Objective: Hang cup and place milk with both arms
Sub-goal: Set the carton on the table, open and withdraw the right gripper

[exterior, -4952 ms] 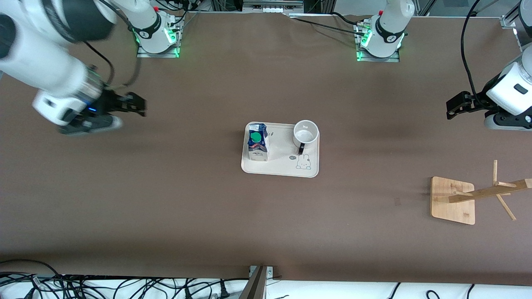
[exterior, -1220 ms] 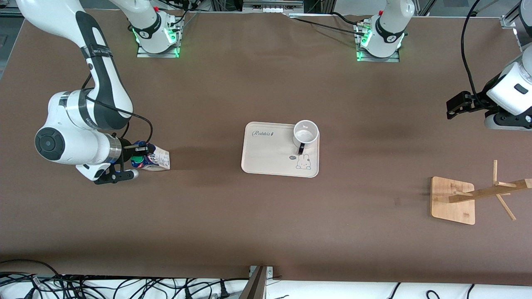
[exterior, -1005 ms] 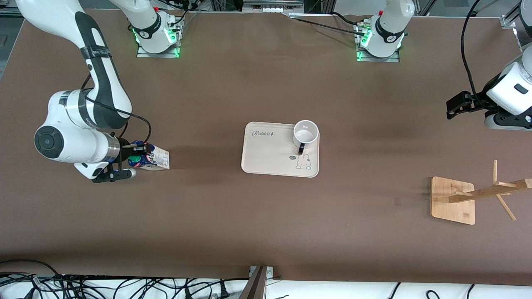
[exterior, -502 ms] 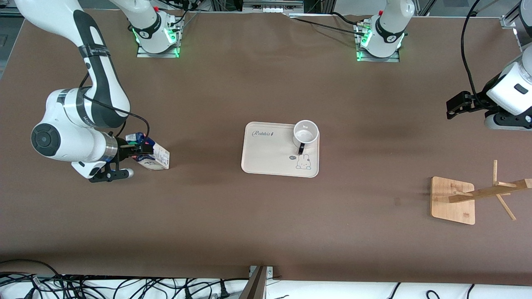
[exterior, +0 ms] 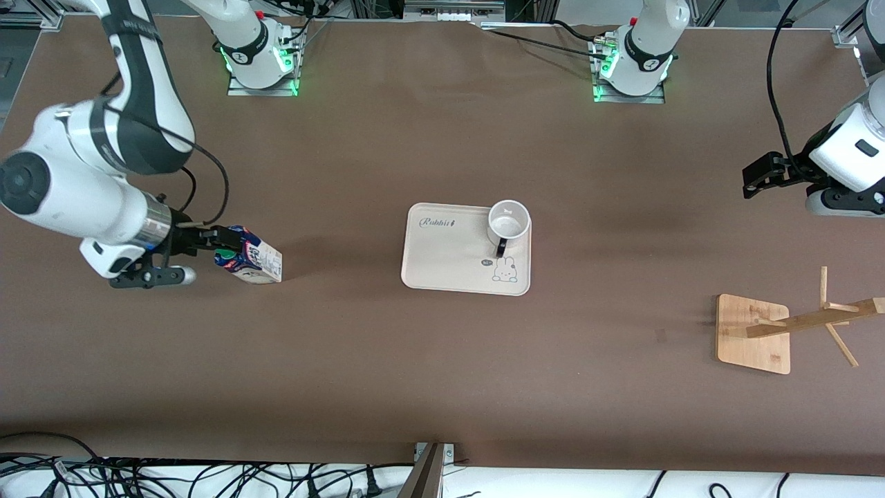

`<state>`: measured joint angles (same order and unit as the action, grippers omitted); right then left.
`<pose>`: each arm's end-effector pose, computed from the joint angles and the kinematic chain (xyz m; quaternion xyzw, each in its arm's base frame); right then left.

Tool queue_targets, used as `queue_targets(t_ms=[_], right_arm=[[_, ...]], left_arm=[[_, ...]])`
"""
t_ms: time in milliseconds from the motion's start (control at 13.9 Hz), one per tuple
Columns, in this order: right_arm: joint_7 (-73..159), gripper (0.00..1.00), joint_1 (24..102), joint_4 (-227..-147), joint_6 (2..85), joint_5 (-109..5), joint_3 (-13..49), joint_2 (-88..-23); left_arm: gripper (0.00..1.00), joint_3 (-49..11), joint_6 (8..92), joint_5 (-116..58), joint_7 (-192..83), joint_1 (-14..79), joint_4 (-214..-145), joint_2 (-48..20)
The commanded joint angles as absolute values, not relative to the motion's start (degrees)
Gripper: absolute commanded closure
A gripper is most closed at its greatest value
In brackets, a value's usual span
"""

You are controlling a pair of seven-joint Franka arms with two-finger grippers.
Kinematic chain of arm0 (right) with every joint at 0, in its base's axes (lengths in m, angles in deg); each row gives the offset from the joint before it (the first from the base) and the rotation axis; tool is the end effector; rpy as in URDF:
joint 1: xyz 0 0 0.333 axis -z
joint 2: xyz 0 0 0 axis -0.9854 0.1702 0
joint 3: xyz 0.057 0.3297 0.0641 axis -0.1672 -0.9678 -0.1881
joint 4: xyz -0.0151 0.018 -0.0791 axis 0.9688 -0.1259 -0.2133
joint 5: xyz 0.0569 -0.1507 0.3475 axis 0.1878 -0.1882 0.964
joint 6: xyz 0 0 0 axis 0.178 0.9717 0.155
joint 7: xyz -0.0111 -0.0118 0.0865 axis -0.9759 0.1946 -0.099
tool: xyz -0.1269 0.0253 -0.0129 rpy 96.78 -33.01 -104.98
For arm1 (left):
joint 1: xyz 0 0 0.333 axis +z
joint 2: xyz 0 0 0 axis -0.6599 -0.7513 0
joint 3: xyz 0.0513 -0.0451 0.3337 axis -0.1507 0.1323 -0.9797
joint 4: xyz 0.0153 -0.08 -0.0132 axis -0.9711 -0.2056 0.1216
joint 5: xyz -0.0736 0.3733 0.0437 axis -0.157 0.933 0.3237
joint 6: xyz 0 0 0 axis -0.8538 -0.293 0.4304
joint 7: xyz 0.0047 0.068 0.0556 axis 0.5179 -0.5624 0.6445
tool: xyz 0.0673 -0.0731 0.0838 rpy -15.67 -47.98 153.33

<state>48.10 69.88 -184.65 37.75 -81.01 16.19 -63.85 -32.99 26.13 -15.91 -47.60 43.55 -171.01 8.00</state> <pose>0.6242 0.0895 0.4455 -0.9976 -0.0323 0.0234 0.0557 0.5669 -0.0110 0.5894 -0.9992 0.0230 0.0139 0.0306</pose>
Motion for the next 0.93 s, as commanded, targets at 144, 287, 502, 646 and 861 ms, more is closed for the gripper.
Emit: queue_targets(t_ms=[144, 287, 502, 646, 861], right_arm=[[46.9, 0.00, 69.8, -185.5, 28.5, -84.5, 16.6, -76.2], [46.8, 0.00, 69.9, -185.5, 25.0, -84.7, 17.3, -79.0], [46.6, 0.00, 70.0, -182.7, 24.5, -86.5, 17.5, -79.0], [46.8, 0.00, 70.4, -182.3, 25.0, -86.9, 17.6, -78.2], [47.6, 0.00, 70.2, -180.5, 25.2, -87.6, 17.6, -76.9]], left_arm=[[0.00, -33.1, 24.7, -18.0, -47.2, 42.9, -169.1, 7.2], [0.00, -32.9, 24.9, -20.2, -47.3, 42.7, -169.0, 7.1], [0.00, -32.8, 24.6, -19.9, -47.3, 41.0, -167.5, 5.3], [0.00, -32.9, 24.5, -19.8, -47.5, 40.4, -167.4, 5.2], [0.00, -32.9, 24.4, -19.9, -47.4, 40.8, -167.4, 5.3]])
